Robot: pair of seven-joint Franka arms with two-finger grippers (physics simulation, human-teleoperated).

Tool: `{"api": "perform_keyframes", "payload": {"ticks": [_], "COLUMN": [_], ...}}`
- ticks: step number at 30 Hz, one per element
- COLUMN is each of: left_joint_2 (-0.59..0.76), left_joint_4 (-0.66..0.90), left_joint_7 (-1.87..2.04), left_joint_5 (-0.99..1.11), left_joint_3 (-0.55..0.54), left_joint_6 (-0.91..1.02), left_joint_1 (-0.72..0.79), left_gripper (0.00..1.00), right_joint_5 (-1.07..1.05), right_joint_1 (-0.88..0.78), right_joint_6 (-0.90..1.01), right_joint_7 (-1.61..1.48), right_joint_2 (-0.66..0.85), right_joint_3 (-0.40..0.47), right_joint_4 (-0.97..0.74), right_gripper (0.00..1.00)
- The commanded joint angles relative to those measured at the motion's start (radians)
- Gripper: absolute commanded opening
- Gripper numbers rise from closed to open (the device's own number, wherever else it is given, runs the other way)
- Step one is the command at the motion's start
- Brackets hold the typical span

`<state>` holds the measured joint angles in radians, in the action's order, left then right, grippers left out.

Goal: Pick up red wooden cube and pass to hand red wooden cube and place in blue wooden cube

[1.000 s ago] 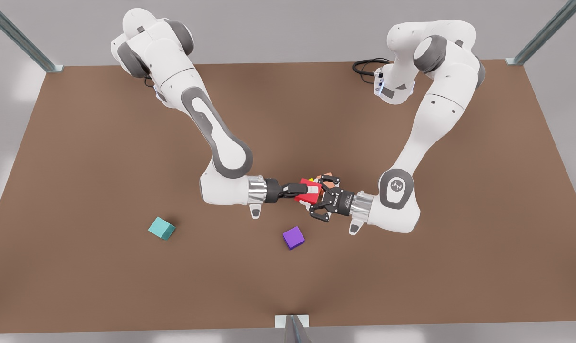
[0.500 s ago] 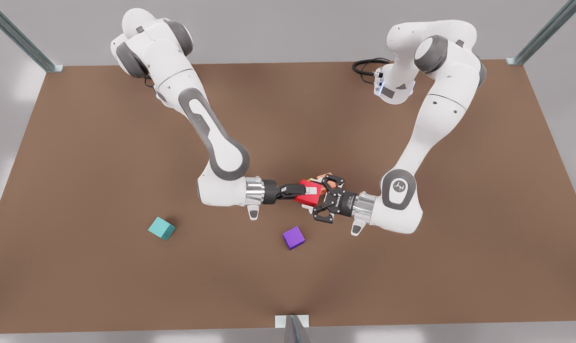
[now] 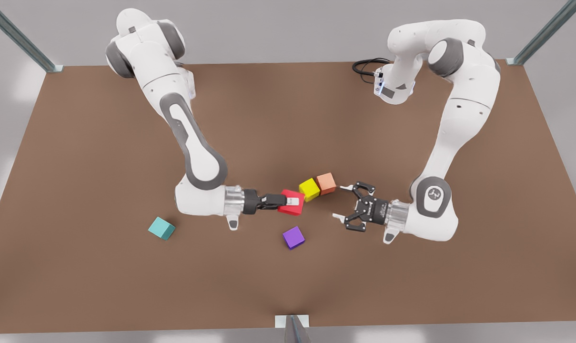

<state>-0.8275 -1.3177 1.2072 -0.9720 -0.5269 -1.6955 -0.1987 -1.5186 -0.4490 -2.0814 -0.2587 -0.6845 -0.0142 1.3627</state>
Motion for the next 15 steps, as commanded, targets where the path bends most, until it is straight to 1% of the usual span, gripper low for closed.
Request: {"api": "perform_keyframes", "payload": {"ticks": [1,2,3,4,5,6,7,8,9,10,11,12,13,15], "left_joint_2": [0.001,0.005,0.019,0.033,0.068,0.126,0.139,0.171,0.197,0.39,0.586,0.61,0.614,0.564], "left_joint_4": [0.034,0.093,0.218,0.307,0.328,0.327,0.327,0.325,0.324,0.16,-0.069,-0.084,-0.089,-0.063], "left_joint_7": [-0.005,0.005,0.009,-0.015,-0.141,-0.386,-0.577,-0.823,-0.983,-1.205,-1.218,-1.215,-1.213,-1.195], "left_joint_5": [0.144,0.242,0.498,0.774,1.013,1.234,1.361,1.438,1.486,1.431,1.128,1.047,1.079,1.092], "left_joint_3": [0.001,-0.002,-0.022,-0.088,-0.151,-0.156,-0.157,-0.157,-0.166,0.054,0.314,0.35,0.35,0.334], "left_joint_6": [0.189,0.223,0.306,0.378,0.408,0.415,0.482,0.526,0.57,0.461,0.227,0.211,0.218,0.244], "left_joint_1": [-0.047,-0.045,-0.036,-0.036,-0.045,-0.039,-0.036,-0.036,-0.037,0.074,0.186,0.211,0.245,0.286], "left_gripper": [1.0,1.0,1.0,1.0,1.0,1.0,1.0,1.0,1.0,1.0,1.0,1.0,1.0,1.0], "right_joint_5": [0.1,0.129,0.189,0.262,0.337,0.442,0.581,0.687,0.79,0.897,0.957,0.992,1.057,1.155], "right_joint_1": [0.039,0.062,0.087,0.119,0.159,0.205,0.24,0.277,0.305,0.329,0.337,0.337,0.337,0.335], "right_joint_6": [0.141,0.173,0.218,0.254,0.308,0.369,0.411,0.449,0.494,0.532,0.537,0.537,0.537,0.535], "right_joint_7": [0.047,0.047,0.053,0.053,0.055,0.053,0.053,0.056,0.059,0.062,0.061,0.061,0.058,0.055], "right_joint_2": [0.006,0.008,0.008,0.006,0.006,0.006,0.006,0.006,0.006,0.006,0.013,0.022,0.022,0.029], "right_joint_3": [0.0,0.0,0.003,0.003,0.005,0.005,0.006,0.006,0.011,0.013,0.031,0.054,0.065,0.118], "right_joint_4": [0.001,0.001,0.001,0.001,-0.002,-0.005,-0.01,-0.014,-0.045,-0.076,-0.083,-0.088,-0.115,-0.151], "right_gripper": [0.46,0.46,0.46,0.46,0.46,0.46,0.45,0.45,0.45,0.44,0.44,0.44,0.44,0.44]}}
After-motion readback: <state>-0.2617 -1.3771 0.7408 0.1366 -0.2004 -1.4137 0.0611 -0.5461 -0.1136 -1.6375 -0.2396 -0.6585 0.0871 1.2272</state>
